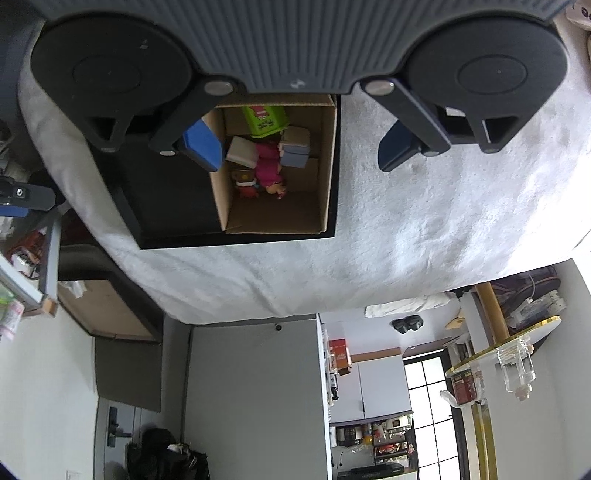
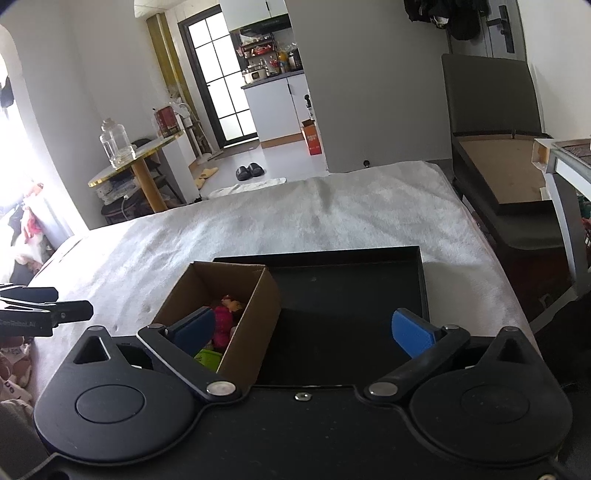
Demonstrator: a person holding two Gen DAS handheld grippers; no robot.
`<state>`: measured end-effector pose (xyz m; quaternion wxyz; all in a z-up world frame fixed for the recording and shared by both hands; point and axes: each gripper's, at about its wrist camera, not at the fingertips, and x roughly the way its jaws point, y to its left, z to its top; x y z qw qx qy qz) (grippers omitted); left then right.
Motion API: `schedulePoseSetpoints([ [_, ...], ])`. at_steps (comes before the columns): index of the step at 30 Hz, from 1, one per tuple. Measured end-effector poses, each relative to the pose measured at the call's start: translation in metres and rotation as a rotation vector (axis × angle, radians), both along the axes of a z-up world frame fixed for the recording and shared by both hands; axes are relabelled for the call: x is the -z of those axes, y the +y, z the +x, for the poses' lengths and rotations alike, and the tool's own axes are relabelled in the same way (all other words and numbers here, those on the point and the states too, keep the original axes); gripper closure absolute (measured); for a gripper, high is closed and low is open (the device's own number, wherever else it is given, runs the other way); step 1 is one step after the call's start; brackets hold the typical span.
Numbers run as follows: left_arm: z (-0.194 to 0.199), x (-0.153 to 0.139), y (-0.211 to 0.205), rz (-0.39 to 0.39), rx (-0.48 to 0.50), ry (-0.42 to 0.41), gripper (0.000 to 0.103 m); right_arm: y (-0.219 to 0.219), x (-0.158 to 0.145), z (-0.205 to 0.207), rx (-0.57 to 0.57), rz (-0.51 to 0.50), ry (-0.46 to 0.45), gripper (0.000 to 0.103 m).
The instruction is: Organize rigid objects
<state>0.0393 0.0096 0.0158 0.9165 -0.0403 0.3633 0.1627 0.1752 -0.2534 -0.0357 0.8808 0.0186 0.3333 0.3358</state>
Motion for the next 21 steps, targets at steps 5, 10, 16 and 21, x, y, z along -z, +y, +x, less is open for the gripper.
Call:
schedulePoseSetpoints([
  [5, -0.016, -0.004, -0.003, -0.015, -0.009, -0.009, 0.012, -0.007, -0.007, -0.008, -0.015, 0.010, -0.007, 0.000],
  [10, -0.028, -0.007, -0.004, -0.035, -0.012, -0.013, 0.011, -0.012, -0.011, -0.016, -0.025, 0.022, -0.003, 0.000],
  [16, -0.039, -0.009, -0.003, -0.068, -0.009, -0.020, 0.010, -0.014, -0.016, -0.026, -0.043, 0.024, 0.005, 0.000],
  [21, -0.045, -0.008, -0.003, -0.079, 0.013, -0.014, 0.007, -0.015, -0.018, -0.034, -0.061, 0.027, 0.018, 0.000],
])
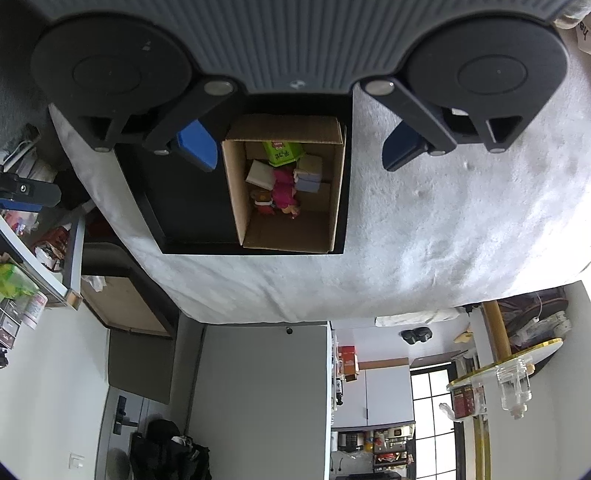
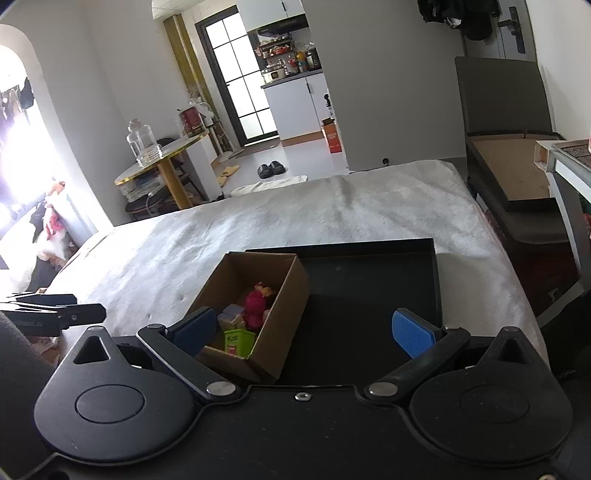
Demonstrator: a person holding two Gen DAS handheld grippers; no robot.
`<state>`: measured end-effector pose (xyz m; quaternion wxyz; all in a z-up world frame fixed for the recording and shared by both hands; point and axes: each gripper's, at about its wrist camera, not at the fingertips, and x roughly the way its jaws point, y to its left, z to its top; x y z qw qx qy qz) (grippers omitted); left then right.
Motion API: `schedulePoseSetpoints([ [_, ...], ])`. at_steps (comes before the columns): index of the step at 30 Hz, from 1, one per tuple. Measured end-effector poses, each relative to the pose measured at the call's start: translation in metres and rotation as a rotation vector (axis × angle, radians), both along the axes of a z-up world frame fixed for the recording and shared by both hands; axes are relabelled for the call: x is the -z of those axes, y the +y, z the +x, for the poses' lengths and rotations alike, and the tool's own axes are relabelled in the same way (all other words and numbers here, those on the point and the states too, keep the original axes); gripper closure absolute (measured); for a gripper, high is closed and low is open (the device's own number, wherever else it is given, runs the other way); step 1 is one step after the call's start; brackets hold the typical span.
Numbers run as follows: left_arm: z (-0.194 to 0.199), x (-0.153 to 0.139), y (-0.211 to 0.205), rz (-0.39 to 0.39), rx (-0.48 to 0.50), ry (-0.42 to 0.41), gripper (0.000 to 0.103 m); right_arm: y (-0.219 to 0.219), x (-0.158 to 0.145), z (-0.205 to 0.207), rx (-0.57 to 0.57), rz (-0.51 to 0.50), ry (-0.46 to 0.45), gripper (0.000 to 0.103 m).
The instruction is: Organize rigid objects
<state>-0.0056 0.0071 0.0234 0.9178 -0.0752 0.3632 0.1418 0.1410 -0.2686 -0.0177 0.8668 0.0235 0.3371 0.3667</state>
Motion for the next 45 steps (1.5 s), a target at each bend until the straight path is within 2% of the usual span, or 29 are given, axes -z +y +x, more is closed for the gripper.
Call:
schedulePoseSetpoints([
  [11, -0.004, 0.008, 0.003, -0.035, 0.043, -0.010, 0.006, 0.008, -0.003, -0.016, -0.061, 0.014, 0.005, 0.000],
  [25, -0.008, 0.017, 0.002, -0.090, 0.032, -0.008, 0.006, 0.017, 0.001, -0.034, -0.040, 0.022, 0.036, 0.000],
  [33, -0.008, 0.018, 0.001, -0.087, 0.025, -0.008, 0.006, 0.016, 0.004, -0.037, -0.015, 0.024, 0.068, 0.000],
  [45, 0.000, 0.018, -0.006, -0.061, 0.030, 0.018, 0.006, 0.015, 0.002, -0.040, 0.005, -0.008, 0.064, 0.000],
])
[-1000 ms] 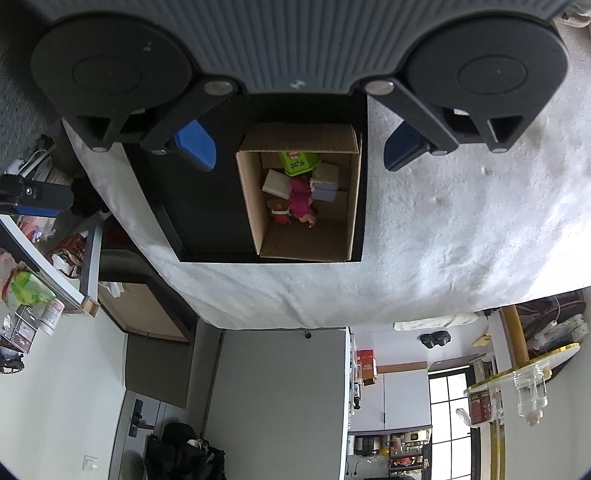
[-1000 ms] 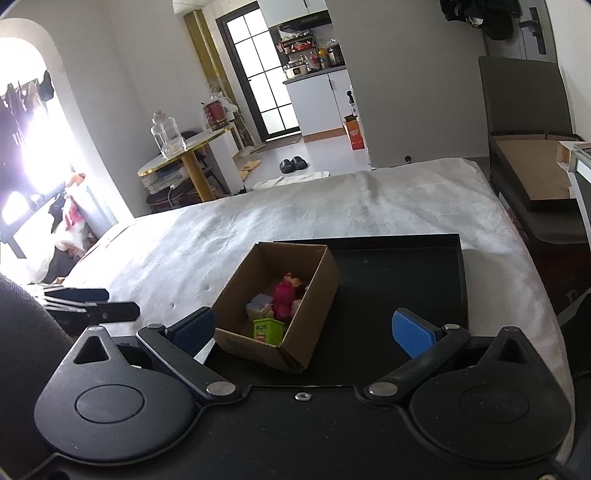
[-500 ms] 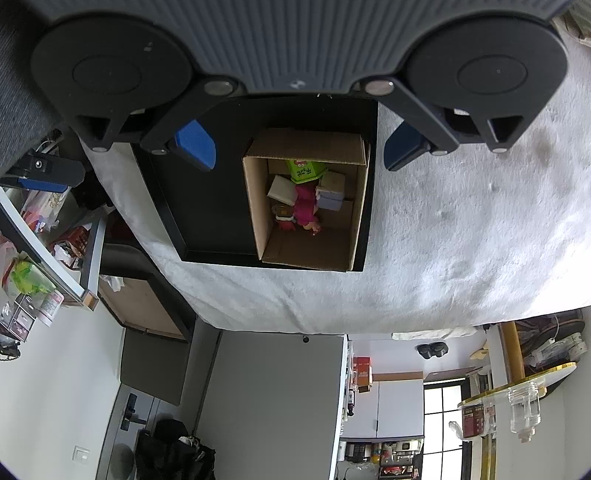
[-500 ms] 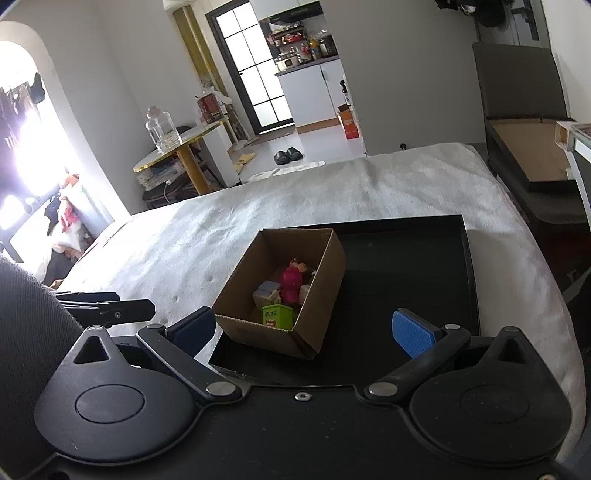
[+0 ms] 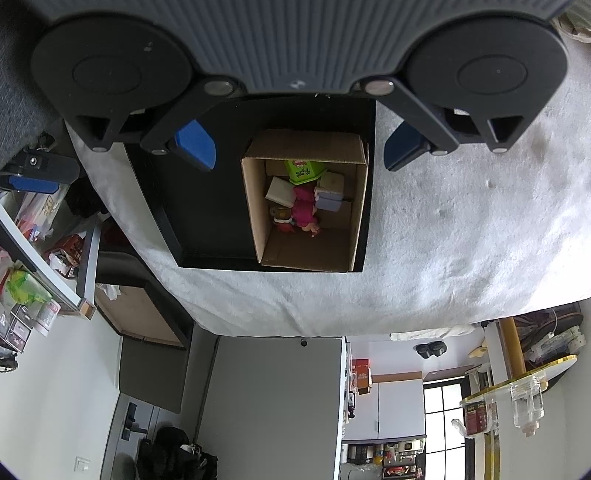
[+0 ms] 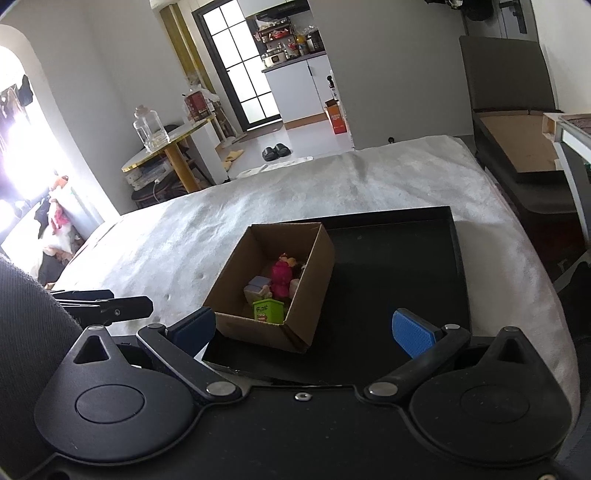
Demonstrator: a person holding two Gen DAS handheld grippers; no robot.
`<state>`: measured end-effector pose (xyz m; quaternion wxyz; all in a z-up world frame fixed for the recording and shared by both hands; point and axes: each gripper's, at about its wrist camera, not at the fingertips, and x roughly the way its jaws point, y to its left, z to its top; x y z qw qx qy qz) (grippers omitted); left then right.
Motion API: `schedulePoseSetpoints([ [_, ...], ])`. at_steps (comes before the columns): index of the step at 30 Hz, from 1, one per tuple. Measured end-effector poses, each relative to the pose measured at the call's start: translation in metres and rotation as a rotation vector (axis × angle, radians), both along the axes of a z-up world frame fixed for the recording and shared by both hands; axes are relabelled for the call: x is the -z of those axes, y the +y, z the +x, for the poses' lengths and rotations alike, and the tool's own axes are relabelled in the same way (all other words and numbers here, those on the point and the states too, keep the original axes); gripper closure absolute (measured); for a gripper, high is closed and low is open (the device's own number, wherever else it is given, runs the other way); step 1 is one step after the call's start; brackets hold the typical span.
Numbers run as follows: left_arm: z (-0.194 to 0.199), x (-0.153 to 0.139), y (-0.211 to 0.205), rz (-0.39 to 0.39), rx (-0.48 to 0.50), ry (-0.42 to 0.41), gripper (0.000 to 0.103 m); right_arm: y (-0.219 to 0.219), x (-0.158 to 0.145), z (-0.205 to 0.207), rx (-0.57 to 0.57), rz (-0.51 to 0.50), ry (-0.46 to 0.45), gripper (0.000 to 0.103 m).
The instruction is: Organize rigid objects
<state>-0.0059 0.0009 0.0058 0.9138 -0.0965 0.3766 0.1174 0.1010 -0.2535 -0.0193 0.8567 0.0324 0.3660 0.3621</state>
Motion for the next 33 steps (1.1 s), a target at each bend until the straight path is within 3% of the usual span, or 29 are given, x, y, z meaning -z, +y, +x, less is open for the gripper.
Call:
schedulePoseSetpoints([
  [33, 0.0026, 0.0044, 0.0015, -0.009, -0.007, 0.020, 0.006, 0.0009, 0.0001, 0.0005, 0.000, -0.007, 0.009, 0.000],
])
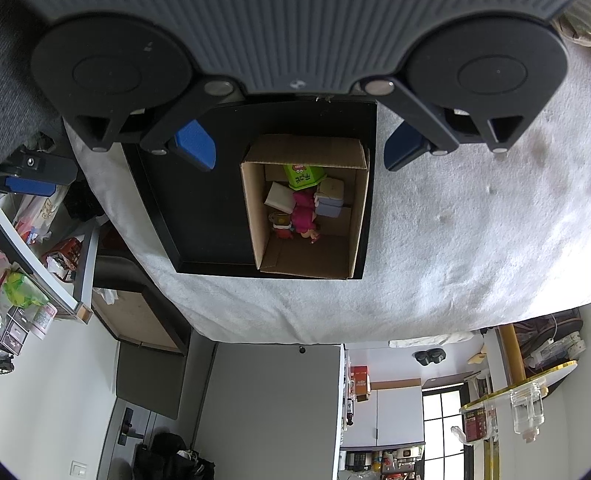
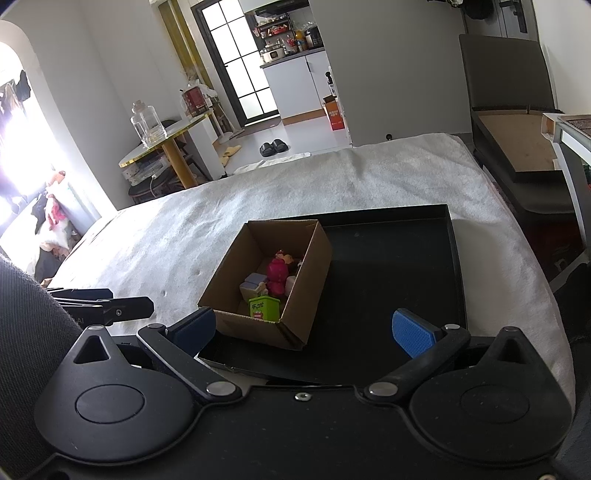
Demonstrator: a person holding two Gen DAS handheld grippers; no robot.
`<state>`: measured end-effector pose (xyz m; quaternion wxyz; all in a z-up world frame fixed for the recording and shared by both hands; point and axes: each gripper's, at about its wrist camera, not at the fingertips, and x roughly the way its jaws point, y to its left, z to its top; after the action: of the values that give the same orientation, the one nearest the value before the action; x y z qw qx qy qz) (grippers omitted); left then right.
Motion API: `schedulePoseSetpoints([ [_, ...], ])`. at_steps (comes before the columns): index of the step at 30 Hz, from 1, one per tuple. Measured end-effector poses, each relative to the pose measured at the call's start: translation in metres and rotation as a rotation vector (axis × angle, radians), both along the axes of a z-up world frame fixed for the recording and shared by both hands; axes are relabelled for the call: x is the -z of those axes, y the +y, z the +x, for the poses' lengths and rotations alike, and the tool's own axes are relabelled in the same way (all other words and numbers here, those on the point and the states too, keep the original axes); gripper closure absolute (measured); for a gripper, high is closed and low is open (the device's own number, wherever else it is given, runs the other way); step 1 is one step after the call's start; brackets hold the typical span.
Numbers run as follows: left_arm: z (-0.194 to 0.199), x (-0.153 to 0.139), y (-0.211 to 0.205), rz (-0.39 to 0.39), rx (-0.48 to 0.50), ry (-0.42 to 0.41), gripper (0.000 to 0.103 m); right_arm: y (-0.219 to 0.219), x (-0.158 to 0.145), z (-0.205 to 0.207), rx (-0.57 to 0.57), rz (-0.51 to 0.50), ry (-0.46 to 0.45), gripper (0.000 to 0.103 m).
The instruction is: Organize rigid objects
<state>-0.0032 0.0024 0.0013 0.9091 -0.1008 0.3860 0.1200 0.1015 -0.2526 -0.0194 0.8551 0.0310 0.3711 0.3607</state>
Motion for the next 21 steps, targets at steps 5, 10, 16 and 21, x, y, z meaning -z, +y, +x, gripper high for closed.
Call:
schedulePoseSetpoints([
  [5, 0.000, 0.000, 0.000, 0.000, 0.001, 0.000, 0.006, 0.000, 0.000, 0.000, 0.000, -0.002, -0.002, 0.000],
  [10, 0.001, 0.002, 0.000, -0.003, -0.009, 0.004, 0.006, 0.000, 0.000, 0.000, 0.005, -0.003, 0.002, 0.000],
  [16, 0.002, 0.003, -0.001, -0.005, -0.012, 0.005, 0.006, -0.009, 0.002, 0.004, 0.015, -0.004, 0.008, 0.000],
  [21, 0.002, 0.002, -0.002, -0.004, -0.016, 0.007, 0.006, -0.010, 0.001, 0.004, 0.010, -0.006, 0.003, 0.000],
])
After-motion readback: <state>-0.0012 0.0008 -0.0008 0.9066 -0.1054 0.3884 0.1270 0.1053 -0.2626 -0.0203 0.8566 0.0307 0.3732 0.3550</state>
